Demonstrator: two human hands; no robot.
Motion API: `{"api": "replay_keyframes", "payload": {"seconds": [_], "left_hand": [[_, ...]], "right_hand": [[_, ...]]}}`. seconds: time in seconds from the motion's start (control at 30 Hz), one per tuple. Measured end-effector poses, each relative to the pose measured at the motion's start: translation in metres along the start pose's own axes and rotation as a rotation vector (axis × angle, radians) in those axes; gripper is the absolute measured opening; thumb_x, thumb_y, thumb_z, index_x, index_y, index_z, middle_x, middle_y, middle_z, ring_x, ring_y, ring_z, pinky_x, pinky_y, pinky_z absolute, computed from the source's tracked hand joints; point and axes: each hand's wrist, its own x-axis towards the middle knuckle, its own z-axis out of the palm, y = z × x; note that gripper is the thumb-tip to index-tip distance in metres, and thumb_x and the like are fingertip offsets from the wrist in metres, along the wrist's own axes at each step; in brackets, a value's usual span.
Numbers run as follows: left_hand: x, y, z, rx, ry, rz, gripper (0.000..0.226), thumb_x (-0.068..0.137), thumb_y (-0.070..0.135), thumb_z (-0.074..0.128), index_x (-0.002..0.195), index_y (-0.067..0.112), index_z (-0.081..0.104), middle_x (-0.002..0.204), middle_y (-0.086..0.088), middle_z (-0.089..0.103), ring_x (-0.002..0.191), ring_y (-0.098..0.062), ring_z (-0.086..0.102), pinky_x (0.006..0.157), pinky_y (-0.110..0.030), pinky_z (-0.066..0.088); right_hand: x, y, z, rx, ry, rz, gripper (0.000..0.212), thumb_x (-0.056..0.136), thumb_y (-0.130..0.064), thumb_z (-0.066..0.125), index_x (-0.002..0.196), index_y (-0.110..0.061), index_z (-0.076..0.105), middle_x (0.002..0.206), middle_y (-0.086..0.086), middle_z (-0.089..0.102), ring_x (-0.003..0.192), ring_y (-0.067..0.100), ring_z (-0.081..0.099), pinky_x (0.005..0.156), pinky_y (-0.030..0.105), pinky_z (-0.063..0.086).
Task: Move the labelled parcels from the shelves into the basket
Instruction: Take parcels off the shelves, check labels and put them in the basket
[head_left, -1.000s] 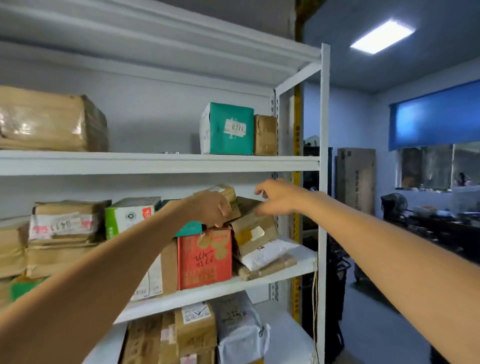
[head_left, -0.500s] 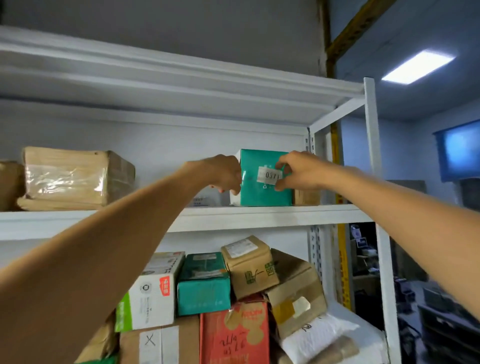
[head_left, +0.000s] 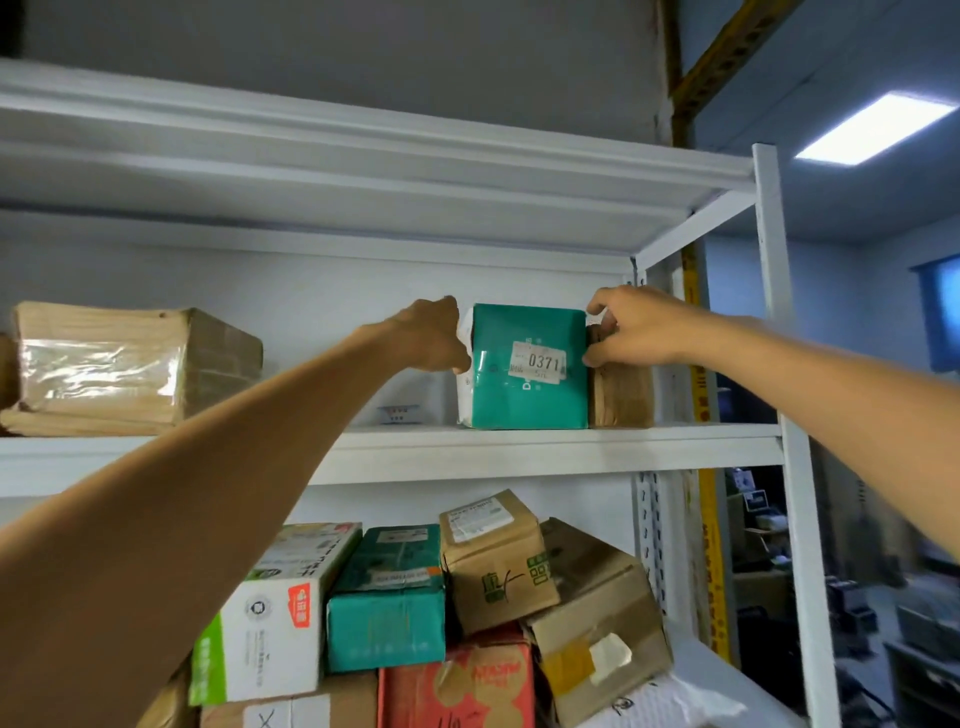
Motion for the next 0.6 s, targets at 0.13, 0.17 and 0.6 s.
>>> {"api": "replay_keyframes", "payload": {"seconds": [0.13, 0.17, 0.6], "left_hand": [[0.011, 0.008, 0.006, -0.163, 0.057, 0.1, 0.075, 0.087, 0.007, 0.063, 0.148, 0.02, 0.022, 0.131, -0.009, 0.054, 0.099, -0.022, 0.054, 0.079, -0.029, 0.046], [0.013, 0.009, 0.01, -0.202, 0.072, 0.109, 0.073, 0.087, 0.005, 0.062, 0.148, 0.022, 0.025, 0.134, -0.009, 0.053, 0.103, -0.023, 0.056, 0.079, -0.03, 0.048], [0.003, 0.03, 0.041, -0.743, 0.678, -0.042, 0.031, 0.087, 0.033, 0.063, 0.063, 0.018, 0.049, 0.069, -0.004, 0.068, 0.069, -0.024, 0.067, 0.057, -0.038, 0.054]], "right_hand": [[0.009, 0.003, 0.004, 0.061, 0.045, 0.0, 0.072, 0.084, -0.035, 0.072, 0.14, -0.013, 0.034, 0.125, 0.01, 0.058, 0.106, 0.024, 0.057, 0.092, 0.042, 0.051], [0.012, 0.004, 0.007, 0.076, 0.036, -0.001, 0.071, 0.084, -0.035, 0.072, 0.139, -0.012, 0.035, 0.124, 0.01, 0.059, 0.104, 0.023, 0.057, 0.091, 0.041, 0.051], [0.03, 0.005, 0.039, 0.413, 0.488, 0.094, 0.049, 0.094, -0.055, 0.05, 0.101, -0.007, 0.049, 0.082, 0.004, 0.06, 0.069, 0.017, 0.058, 0.053, 0.027, 0.043]]}}
